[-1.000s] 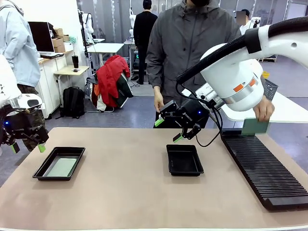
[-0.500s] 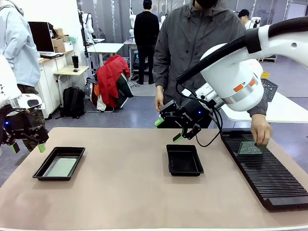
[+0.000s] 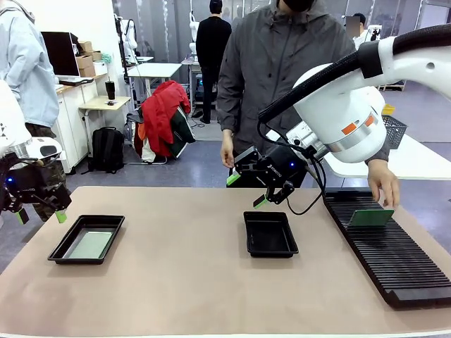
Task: Inspect and transfer BCBs to ESD trays.
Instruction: Pick up the Blank PCB from the PCB Rack and place it in the right ESD tray.
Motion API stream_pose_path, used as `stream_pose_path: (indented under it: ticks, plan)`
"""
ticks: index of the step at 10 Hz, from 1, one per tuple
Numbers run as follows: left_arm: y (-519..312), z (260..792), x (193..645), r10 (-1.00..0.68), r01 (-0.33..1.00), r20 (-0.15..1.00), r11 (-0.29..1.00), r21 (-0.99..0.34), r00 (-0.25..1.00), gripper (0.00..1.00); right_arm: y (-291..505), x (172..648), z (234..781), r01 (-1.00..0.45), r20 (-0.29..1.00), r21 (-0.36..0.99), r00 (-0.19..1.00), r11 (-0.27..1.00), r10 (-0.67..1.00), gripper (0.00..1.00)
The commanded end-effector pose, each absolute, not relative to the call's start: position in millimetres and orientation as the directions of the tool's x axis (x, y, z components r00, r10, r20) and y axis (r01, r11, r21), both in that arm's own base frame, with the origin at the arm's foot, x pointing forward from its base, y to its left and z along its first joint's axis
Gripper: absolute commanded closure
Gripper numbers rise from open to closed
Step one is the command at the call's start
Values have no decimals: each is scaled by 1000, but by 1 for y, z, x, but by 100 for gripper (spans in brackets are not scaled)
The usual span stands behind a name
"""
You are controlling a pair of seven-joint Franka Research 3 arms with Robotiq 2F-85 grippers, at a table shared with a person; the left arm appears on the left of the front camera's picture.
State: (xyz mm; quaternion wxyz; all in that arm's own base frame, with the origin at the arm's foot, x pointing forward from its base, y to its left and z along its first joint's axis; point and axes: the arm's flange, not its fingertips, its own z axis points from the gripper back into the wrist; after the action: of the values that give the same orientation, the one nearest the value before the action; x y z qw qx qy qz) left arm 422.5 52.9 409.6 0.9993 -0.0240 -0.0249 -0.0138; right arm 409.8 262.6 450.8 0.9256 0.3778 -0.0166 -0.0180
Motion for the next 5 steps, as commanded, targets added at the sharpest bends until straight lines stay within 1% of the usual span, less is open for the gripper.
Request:
stream_pose_path:
  ticks: [1,5]
  plan:
    - [54,407,424,-26,29,59,998,-53,998,0,262,410,451,19,18,697,999,717,-44,0]
    - [54,407,424,-26,29,59,998,-53,998,0,262,410,451,19,18,697,999,717,-44,0]
